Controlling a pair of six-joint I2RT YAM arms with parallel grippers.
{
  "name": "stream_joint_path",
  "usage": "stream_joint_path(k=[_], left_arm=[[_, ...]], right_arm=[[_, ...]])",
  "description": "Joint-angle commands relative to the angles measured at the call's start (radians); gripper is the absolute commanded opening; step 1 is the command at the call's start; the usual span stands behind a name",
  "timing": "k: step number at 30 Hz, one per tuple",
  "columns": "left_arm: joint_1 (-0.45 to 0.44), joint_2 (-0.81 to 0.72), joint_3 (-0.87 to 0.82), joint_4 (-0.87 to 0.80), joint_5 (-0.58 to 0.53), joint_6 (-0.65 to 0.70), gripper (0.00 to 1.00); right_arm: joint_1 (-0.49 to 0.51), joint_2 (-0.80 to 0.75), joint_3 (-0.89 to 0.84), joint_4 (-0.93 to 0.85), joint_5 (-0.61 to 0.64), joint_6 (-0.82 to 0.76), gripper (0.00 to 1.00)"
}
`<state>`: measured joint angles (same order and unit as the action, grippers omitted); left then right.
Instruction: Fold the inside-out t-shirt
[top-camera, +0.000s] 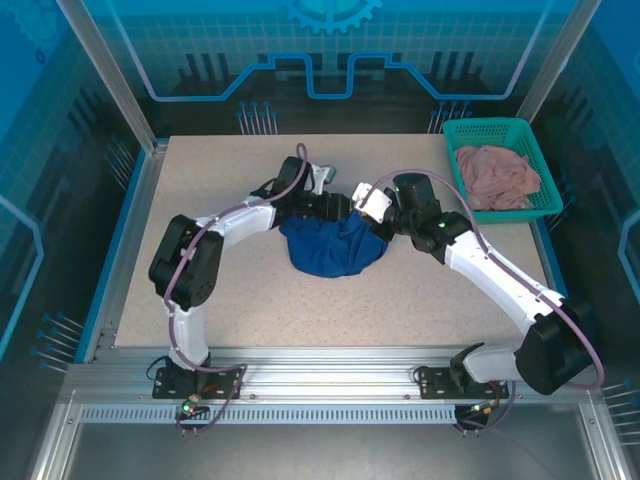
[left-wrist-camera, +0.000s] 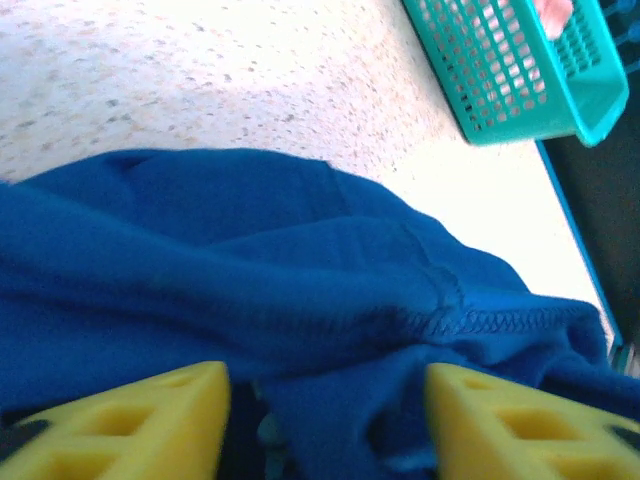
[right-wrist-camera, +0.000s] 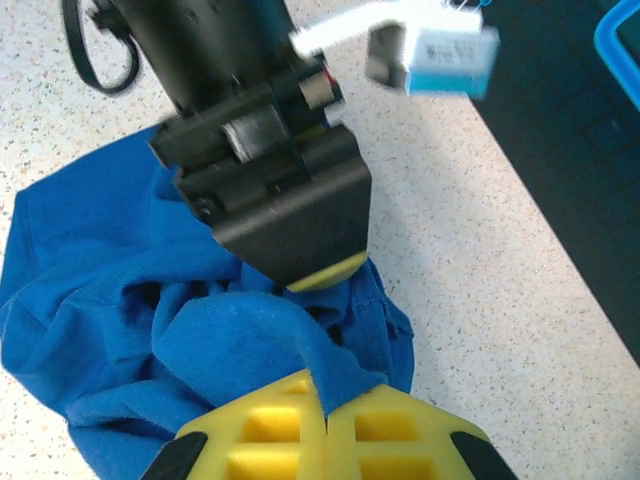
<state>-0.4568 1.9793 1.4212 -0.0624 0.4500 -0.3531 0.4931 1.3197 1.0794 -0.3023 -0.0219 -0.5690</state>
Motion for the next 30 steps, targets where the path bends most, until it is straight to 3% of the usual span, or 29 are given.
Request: stream_joint_path(k=[1, 4, 5, 12, 17, 21, 25, 27, 30], left_arm=[[-0.013, 0.071, 0.11, -0.159, 0.045, 0.042, 0.34], [0.023, 0.089, 0.16, -0.161, 0.033, -0.003, 0.04], [0.048, 0.081, 0.173, -0.139, 0.04, -0.043, 0.01], [0.246, -0.04, 0.175, 0.025, -0.007, -0.294, 0.0], [0.266, -0.091, 0.098, 0.054, -0.065, -0.303, 0.0], [0.245, -0.103, 0.001, 0.105, -0.074, -0.305, 0.06], [0.25, -0.11, -0.048, 0.037, -0.209, -0.24, 0.08], [0.254, -0.125, -0.069, 0.016, -0.249, -0.208, 0.18], [0.254, -0.16, -0.122, 0.049, -0.221, -0.188, 0.45]], right_arm=[[0.014, -0.058, -0.009, 0.086, 0.001, 0.01, 0.0], [0.005, -0.106, -0.024, 0.17, 0.003, 0.017, 0.0], [-0.008, -0.128, -0.025, 0.201, -0.007, 0.028, 0.0], [-0.238, -0.292, 0.003, 0.406, -0.248, 0.315, 0.0], [-0.279, -0.278, 0.055, 0.387, -0.275, 0.418, 0.0], [-0.285, -0.222, 0.08, 0.378, -0.24, 0.495, 0.0], [-0.342, -0.211, 0.077, 0.435, -0.281, 0.609, 0.0], [-0.353, -0.205, 0.092, 0.416, -0.296, 0.625, 0.0], [-0.342, -0.191, 0.117, 0.348, -0.329, 0.6, 0.0]])
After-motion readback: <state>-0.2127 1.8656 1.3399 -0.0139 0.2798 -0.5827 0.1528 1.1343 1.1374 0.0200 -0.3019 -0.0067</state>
